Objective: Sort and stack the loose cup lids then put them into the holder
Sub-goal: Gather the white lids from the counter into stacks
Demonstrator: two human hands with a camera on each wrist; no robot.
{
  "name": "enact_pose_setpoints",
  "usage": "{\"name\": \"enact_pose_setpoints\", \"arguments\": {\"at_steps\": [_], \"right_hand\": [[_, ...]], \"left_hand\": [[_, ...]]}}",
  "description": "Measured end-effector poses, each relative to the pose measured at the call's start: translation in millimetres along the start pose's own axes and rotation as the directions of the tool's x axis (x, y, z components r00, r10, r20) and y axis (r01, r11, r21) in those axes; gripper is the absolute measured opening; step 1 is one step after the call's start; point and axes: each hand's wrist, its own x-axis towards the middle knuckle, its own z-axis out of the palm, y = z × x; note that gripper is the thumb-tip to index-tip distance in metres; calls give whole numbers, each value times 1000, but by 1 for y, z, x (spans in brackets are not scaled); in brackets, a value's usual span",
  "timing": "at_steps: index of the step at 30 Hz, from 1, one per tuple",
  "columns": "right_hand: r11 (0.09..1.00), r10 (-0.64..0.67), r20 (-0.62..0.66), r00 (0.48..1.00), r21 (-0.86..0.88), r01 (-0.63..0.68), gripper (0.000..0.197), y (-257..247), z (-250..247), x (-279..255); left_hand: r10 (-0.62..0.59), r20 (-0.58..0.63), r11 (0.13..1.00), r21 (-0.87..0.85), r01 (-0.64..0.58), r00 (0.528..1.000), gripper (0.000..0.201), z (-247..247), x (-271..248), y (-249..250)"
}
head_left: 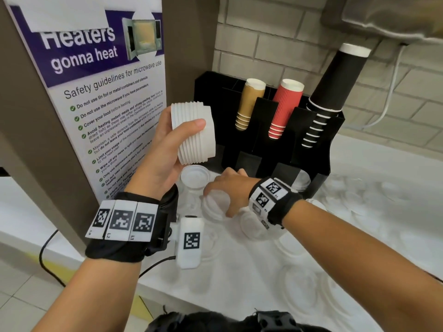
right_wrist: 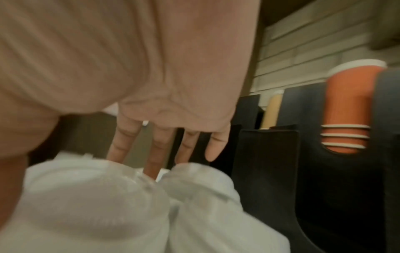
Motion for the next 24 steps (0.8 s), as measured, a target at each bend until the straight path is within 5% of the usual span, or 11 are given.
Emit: {"name": "enact_pose_setpoints", "arguments": {"at_steps": [5,9,13,20,24], "right_hand": [[805,56,-202,978,588,76,66,26,-15,-27],[548,286,-301,910,830,103,57,39,-18,-52],[251,462,-399,792,915,315,52,32,-8,-87],[134,567,-478,671,857,497,62,-3,23,-119],[133,597,-478,644,851,508,60,-11,25,-120]], "left_hand": [[-22,19,1000,2,21,1000,82,5,-1,-8],[-48,59,999,3,48,997,57,13,2,-21],[-84,80,996,-1,84,993,68,22,3,-37],[-144,153,989,34,141,978,70,41,-3,-72],[-172,205,985,40,168,963,66,48,-4,-83]]}}
